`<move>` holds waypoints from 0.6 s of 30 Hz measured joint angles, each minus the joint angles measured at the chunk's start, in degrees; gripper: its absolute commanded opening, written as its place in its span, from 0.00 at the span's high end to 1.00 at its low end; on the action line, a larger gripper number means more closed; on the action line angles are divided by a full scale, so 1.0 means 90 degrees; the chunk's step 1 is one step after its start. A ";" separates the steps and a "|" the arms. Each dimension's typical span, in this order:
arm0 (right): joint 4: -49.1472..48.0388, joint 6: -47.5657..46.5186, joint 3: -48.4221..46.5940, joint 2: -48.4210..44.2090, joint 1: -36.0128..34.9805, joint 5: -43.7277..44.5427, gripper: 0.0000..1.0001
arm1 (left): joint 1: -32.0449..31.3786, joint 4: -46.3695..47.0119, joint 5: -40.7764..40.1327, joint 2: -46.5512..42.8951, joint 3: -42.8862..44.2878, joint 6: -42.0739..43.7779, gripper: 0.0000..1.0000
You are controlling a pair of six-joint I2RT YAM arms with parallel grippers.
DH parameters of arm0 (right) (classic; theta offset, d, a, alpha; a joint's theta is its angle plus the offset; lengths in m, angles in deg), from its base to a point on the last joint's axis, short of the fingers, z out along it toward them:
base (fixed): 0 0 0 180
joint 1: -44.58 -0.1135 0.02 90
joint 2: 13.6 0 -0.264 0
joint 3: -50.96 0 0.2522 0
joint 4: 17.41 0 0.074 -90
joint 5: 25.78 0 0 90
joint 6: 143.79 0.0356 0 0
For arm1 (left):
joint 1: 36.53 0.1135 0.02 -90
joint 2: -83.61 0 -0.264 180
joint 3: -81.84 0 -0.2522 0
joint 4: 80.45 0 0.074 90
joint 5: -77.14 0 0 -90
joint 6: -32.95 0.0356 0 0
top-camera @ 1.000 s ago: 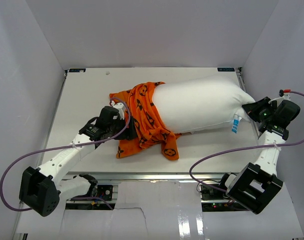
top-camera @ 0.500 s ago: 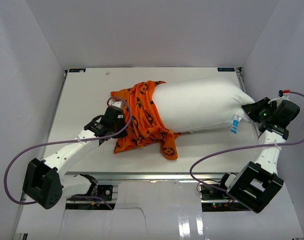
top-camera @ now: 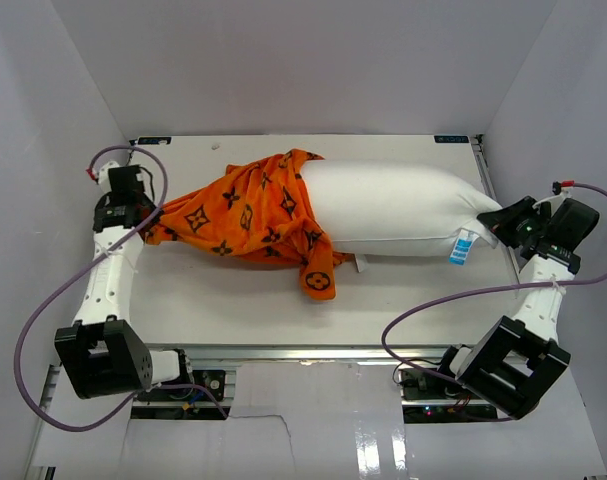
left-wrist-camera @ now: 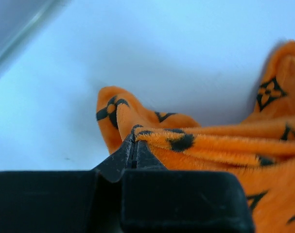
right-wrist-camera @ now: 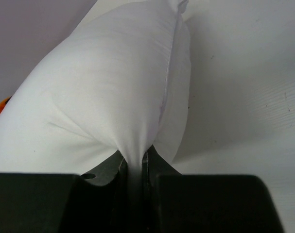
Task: Remove the pillowcase from the pillow
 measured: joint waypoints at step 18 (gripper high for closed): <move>-0.0007 -0.0010 0.0000 0.0075 0.0333 0.0080 0.92 | 0.1103 -0.0466 0.2290 0.0860 0.2030 0.0612 0.29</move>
